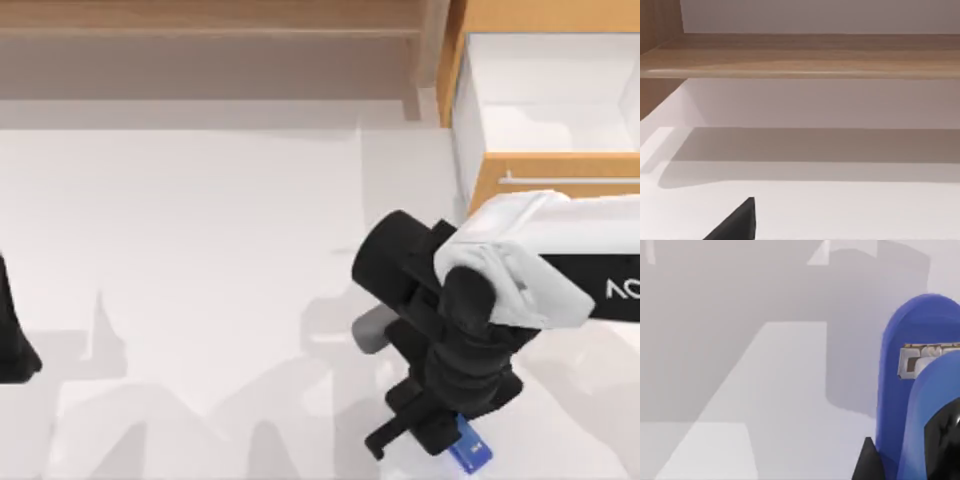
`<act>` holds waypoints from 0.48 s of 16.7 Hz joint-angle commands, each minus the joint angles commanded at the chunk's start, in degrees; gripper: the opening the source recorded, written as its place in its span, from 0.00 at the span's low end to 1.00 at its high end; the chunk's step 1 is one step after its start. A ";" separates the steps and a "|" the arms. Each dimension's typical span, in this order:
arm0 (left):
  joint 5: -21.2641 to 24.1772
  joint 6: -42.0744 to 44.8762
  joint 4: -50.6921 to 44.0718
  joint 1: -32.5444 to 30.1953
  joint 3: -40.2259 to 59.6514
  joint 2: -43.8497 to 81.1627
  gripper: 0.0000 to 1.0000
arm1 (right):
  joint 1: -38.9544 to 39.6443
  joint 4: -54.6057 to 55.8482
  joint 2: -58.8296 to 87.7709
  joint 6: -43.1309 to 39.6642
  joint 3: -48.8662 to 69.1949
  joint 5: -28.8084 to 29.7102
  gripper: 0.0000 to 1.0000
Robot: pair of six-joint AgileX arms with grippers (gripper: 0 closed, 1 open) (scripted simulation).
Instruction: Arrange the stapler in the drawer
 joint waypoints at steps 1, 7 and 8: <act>0.00 0.00 0.00 0.00 0.00 0.00 1.00 | -0.01 -1.52 -0.71 -0.02 0.70 0.00 0.00; 0.00 0.00 0.00 0.00 0.00 0.00 1.00 | -0.02 -2.63 -1.26 0.03 1.25 -0.02 0.00; 0.00 0.00 0.00 0.00 0.00 0.00 1.00 | -0.17 -2.86 -1.45 0.19 1.83 0.54 0.00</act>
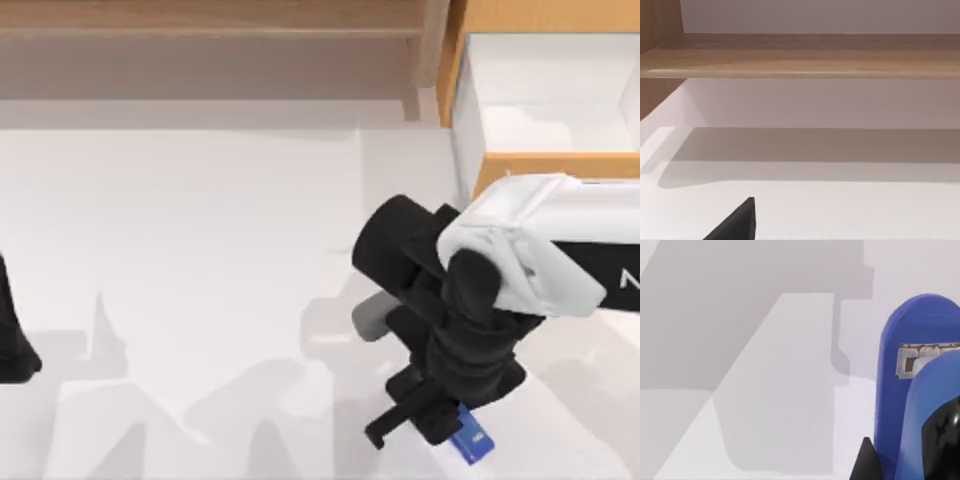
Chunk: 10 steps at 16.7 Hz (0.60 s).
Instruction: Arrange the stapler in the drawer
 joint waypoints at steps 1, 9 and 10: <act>0.00 0.00 0.00 0.00 0.00 0.00 1.00 | -0.33 -0.44 -0.35 0.33 1.19 1.08 0.00; 0.00 0.00 0.00 0.00 0.00 0.00 1.00 | -9.61 -8.53 -1.76 5.55 30.32 17.31 0.00; 0.00 0.00 0.00 0.00 0.00 0.00 1.00 | -11.67 -9.80 -0.85 5.91 34.81 18.78 0.00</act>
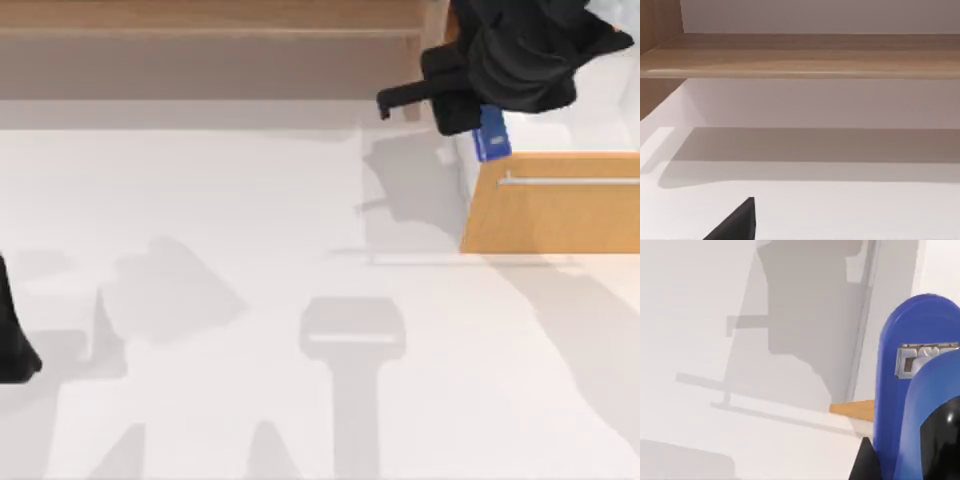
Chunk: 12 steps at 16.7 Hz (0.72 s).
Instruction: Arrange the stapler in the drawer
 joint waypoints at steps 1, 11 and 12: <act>0.00 0.00 0.00 0.00 0.00 0.00 1.00 | -2.25 -1.26 1.33 0.20 4.09 1.04 0.00; 0.00 0.00 0.00 0.00 0.00 0.00 1.00 | -24.18 -11.27 28.48 -5.56 24.52 -10.29 0.00; 0.00 0.00 0.00 0.00 0.00 0.00 1.00 | -25.32 -11.87 31.27 -6.37 24.89 -12.56 0.00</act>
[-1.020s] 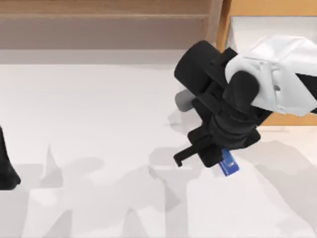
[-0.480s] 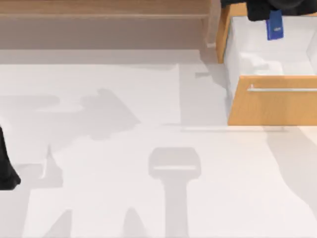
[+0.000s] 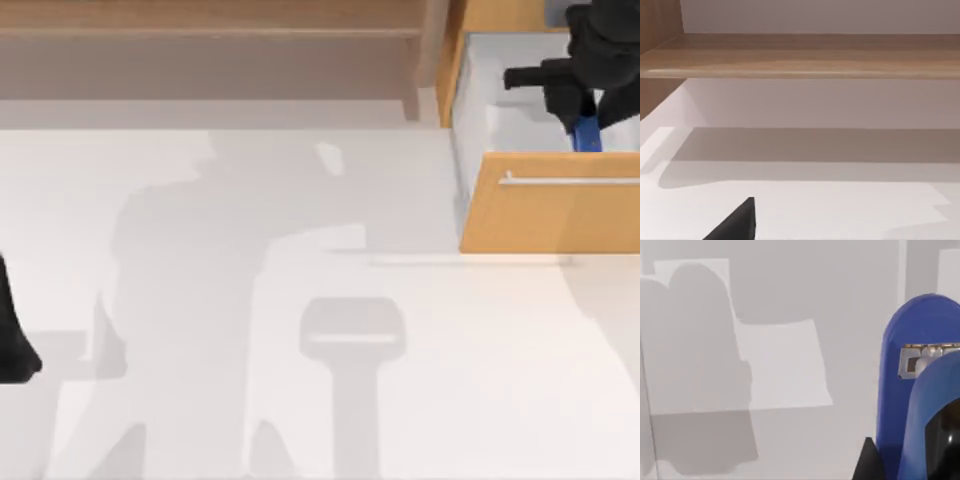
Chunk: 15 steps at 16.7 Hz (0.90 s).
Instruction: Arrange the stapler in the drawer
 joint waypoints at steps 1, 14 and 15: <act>0.00 0.00 0.00 0.00 0.00 0.00 1.00 | -0.83 -0.59 2.32 -0.69 0.27 -2.08 0.00; 0.00 0.00 0.00 0.00 0.00 0.00 1.00 | -1.58 -1.33 6.03 -1.81 -0.52 -5.76 0.00; 0.00 0.00 0.00 0.00 0.00 0.00 1.00 | -1.62 -1.12 6.05 -1.82 -0.71 -5.77 0.00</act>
